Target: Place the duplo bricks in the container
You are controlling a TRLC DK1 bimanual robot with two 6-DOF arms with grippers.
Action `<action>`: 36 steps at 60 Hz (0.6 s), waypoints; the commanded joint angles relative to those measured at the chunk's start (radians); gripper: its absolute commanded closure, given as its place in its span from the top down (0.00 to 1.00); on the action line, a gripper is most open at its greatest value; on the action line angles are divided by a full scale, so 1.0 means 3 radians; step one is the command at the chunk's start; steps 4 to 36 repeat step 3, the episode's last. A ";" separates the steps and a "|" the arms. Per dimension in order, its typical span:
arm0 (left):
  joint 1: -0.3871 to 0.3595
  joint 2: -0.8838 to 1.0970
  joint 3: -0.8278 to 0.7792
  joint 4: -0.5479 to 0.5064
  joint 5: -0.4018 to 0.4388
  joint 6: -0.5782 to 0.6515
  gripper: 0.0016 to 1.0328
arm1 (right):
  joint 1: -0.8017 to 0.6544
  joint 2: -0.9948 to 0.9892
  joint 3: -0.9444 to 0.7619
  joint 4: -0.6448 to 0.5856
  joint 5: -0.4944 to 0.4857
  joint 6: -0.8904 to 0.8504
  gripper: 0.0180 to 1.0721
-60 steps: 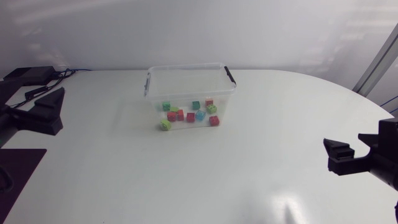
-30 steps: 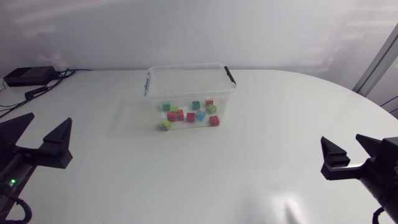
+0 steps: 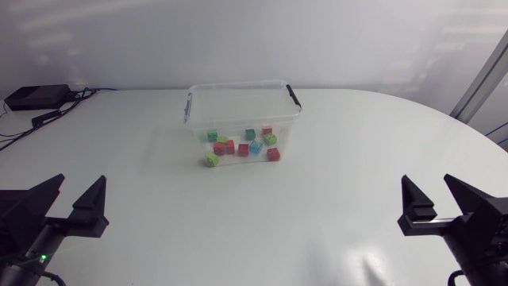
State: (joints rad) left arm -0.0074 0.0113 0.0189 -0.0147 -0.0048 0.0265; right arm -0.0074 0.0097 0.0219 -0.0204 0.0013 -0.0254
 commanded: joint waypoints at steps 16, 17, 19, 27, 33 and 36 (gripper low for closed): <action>0.0025 -0.0038 -0.0063 0.0049 0.0016 -0.0088 0.96 | 0.0025 -0.0032 -0.0073 0.0068 -0.0004 0.0085 0.95; 0.0025 -0.0038 -0.0063 0.0049 0.0016 -0.0088 0.96 | 0.0025 -0.0032 -0.0073 0.0068 -0.0004 0.0085 0.95; 0.0025 -0.0038 -0.0063 0.0049 0.0016 -0.0088 0.96 | 0.0025 -0.0032 -0.0073 0.0068 -0.0004 0.0085 0.95; 0.0025 -0.0038 -0.0063 0.0049 0.0016 -0.0088 0.96 | 0.0025 -0.0032 -0.0073 0.0068 -0.0004 0.0085 0.95; 0.0025 -0.0038 -0.0063 0.0049 0.0016 -0.0088 0.96 | 0.0025 -0.0032 -0.0073 0.0068 -0.0004 0.0085 0.95; 0.0025 -0.0038 -0.0063 0.0049 0.0016 -0.0088 0.96 | 0.0025 -0.0032 -0.0073 0.0068 -0.0004 0.0085 0.95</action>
